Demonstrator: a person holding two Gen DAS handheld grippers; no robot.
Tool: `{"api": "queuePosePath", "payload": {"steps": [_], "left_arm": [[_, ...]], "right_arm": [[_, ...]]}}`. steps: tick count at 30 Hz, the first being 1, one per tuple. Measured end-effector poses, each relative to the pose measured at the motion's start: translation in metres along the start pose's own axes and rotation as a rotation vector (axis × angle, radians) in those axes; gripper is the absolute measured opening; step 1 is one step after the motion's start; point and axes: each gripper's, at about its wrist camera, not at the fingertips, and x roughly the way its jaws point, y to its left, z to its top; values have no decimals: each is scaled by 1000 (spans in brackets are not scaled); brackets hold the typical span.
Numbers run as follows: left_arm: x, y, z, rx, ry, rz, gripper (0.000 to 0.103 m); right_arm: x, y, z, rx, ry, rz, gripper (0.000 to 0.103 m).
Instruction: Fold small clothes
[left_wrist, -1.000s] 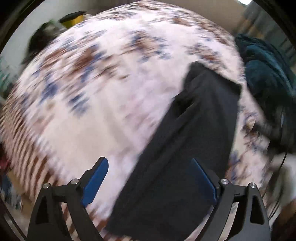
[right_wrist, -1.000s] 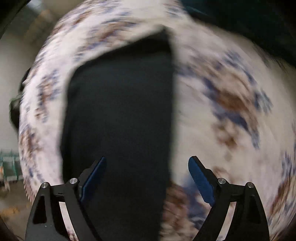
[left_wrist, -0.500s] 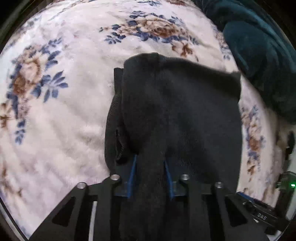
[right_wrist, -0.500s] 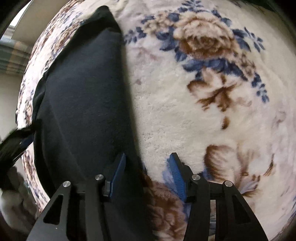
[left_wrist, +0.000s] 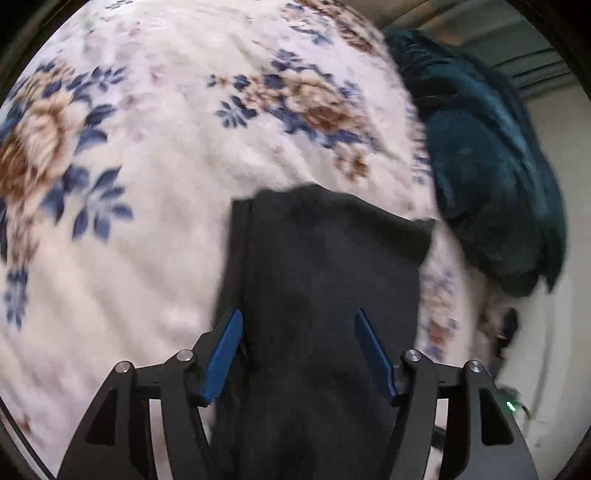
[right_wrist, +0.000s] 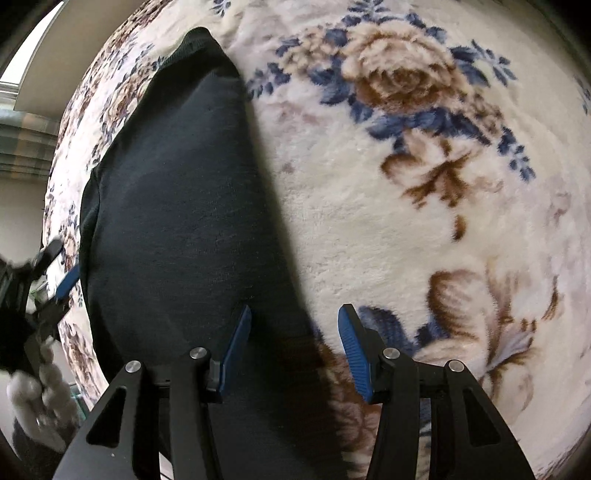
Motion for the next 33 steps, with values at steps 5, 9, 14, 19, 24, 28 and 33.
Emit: {"api": "queuePosePath", "payload": {"steps": [5, 9, 14, 19, 24, 28, 33], "left_arm": [[24, 22, 15, 35, 41, 199, 55], [5, 17, 9, 48, 41, 185, 53], [-45, -2, -47, 67, 4, 46, 53], [-29, 0, -101, 17, 93, -35, 50], [-23, 6, -110, 4, 42, -91, 17], [-24, 36, -102, -55, 34, -45, 18], [-26, 33, -96, -9, 55, -18, 21]], "right_arm": [[2, -4, -1, -1, 10, 2, 52], [-3, -7, -4, 3, 16, 10, 52], [-13, -15, -14, 21, 11, 39, 52], [-15, -20, -29, 22, 24, 40, 52], [-6, -22, -36, 35, 42, 25, 52], [-5, -25, -37, 44, 41, 30, 52], [-5, -22, -38, 50, 45, 22, 52]]}}
